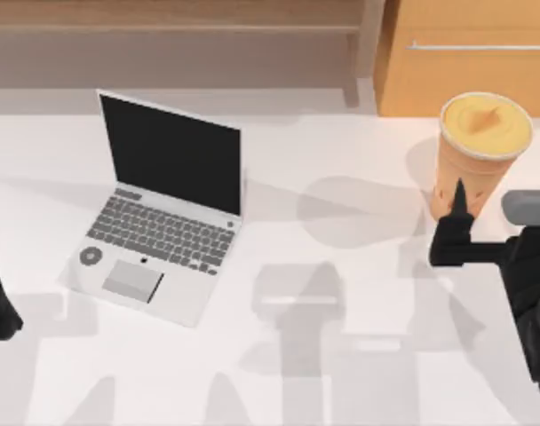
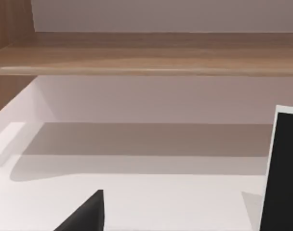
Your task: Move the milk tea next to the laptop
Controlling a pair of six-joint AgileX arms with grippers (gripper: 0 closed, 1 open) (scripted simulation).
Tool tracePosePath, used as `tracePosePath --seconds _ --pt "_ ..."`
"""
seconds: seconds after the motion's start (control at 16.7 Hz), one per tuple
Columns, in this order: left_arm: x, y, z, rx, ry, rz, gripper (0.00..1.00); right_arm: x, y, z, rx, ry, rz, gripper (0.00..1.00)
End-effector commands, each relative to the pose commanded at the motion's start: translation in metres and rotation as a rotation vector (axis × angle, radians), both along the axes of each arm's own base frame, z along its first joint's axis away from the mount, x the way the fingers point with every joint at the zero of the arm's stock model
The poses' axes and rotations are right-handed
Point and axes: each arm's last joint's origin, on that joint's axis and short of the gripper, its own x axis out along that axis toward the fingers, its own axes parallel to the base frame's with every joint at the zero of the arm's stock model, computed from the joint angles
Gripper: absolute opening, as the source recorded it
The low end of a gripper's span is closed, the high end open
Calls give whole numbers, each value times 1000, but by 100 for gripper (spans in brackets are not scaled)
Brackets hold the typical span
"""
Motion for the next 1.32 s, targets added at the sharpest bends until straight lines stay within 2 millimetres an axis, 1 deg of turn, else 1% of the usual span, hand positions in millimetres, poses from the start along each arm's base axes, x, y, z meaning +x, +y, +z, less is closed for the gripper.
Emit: tracePosePath --seconds 0.18,0.3,0.66,0.72,0.84,1.14,1.26,1.32 --pt "0 0 0 0 0 0 100 -1 8 -15 -11 11 -2 100" --pt "0 0 0 0 0 0 100 -2 10 -20 -15 18 -3 100" --pt "0 0 0 0 0 0 100 -1 9 -21 -16 22 -5 100" --pt "0 0 0 0 0 0 100 2 9 -21 -16 21 -4 100" --pt "0 0 0 0 0 0 100 17 11 -23 -15 20 -3 100" --pt "0 0 0 0 0 0 100 67 10 -27 -14 17 -3 100" --pt "0 0 0 0 0 0 100 77 9 -29 -15 19 -3 100" --pt "0 0 0 0 0 0 100 78 8 -29 -15 19 -3 100"
